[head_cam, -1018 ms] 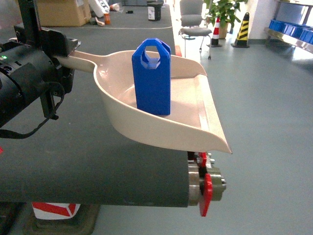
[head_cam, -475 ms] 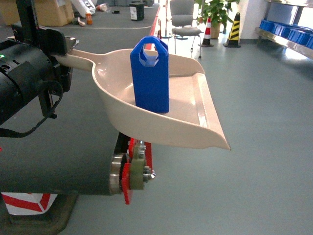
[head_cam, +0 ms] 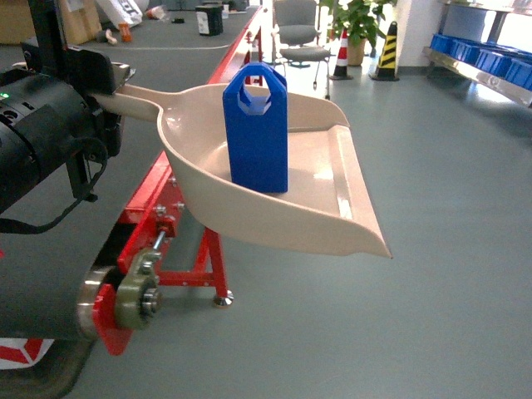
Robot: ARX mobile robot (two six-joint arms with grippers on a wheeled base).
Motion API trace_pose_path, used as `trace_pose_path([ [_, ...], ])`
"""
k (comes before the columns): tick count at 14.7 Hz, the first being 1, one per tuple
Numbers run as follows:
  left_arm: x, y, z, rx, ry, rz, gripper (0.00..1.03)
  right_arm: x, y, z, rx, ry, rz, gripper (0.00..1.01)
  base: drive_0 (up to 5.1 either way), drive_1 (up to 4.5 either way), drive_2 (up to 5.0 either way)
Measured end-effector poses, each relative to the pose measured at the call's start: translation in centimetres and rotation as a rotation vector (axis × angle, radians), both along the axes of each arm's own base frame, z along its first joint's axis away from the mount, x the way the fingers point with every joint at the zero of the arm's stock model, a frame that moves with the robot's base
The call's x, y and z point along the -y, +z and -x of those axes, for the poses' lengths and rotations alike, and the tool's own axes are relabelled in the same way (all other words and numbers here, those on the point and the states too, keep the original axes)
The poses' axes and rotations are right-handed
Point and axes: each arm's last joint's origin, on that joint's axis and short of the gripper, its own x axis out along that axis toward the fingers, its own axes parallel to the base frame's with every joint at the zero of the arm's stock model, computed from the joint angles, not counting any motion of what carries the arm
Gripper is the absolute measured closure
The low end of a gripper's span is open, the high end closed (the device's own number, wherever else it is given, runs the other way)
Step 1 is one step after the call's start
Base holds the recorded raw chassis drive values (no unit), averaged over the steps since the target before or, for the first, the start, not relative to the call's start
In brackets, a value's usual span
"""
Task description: Place part in tray to right shelf
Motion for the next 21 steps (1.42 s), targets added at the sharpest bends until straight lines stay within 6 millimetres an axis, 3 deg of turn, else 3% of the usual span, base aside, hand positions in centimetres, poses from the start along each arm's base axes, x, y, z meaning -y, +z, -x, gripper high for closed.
trace_pose_path([
  [21,0.00,-0.02,-0.01,-0.002,0.000,-0.002,0.91,0.00,0.00,0.00,0.000,0.000,0.000,0.03,4.9,-1.40,-3.4],
])
